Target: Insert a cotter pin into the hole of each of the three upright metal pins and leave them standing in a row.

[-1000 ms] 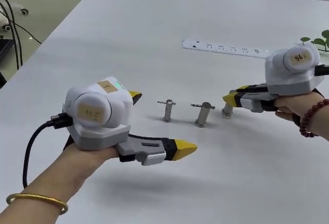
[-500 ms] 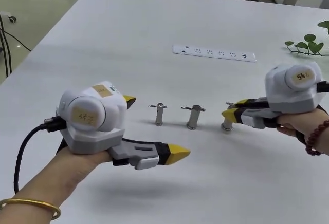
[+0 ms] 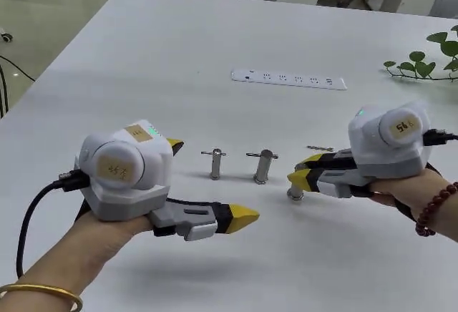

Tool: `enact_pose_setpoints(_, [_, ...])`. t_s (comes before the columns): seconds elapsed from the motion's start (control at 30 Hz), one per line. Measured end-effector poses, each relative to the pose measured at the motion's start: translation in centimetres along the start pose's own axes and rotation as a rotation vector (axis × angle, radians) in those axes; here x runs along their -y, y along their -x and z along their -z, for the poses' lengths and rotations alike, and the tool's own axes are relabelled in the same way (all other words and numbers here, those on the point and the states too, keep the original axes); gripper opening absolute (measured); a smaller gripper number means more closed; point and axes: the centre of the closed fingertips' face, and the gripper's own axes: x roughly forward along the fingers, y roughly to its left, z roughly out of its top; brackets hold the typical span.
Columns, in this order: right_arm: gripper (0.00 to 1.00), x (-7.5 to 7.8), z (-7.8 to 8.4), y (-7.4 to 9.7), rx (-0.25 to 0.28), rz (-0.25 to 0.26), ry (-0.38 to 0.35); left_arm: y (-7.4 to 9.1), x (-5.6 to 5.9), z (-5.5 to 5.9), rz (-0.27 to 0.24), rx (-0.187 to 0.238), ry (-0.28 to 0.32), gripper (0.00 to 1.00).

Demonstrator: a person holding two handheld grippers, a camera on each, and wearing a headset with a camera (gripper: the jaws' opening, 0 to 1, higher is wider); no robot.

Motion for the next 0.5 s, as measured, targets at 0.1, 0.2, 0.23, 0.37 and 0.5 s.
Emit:
enact_pose_setpoints(0.1, [0.08,-0.7,-0.3,-0.3,0.009,-0.025,0.005,0.0,-0.1,-0.1,-0.003,0.003,-0.001,0.99])
enact_pose_setpoints(0.2, [0.08,-1.6,-0.6,-0.6,0.011,-0.047,0.016,0.1,-0.3,-0.1,-0.011,0.004,0.002,0.99])
enact_pose_setpoints(0.23, [0.08,-1.9,-0.7,-0.7,0.013,-0.053,0.018,0.2,-0.3,-0.2,-0.012,0.006,0.002,0.99])
enact_pose_setpoints(0.37, [0.08,-2.7,-0.6,-1.2,0.015,-0.083,0.031,0.2,-0.3,-0.2,-0.012,0.008,0.003,0.99])
enact_pose_setpoints(0.5, [0.08,-3.2,-0.6,-1.6,0.012,-0.094,0.039,0.2,-0.2,-0.2,-0.009,0.007,0.003,0.99])
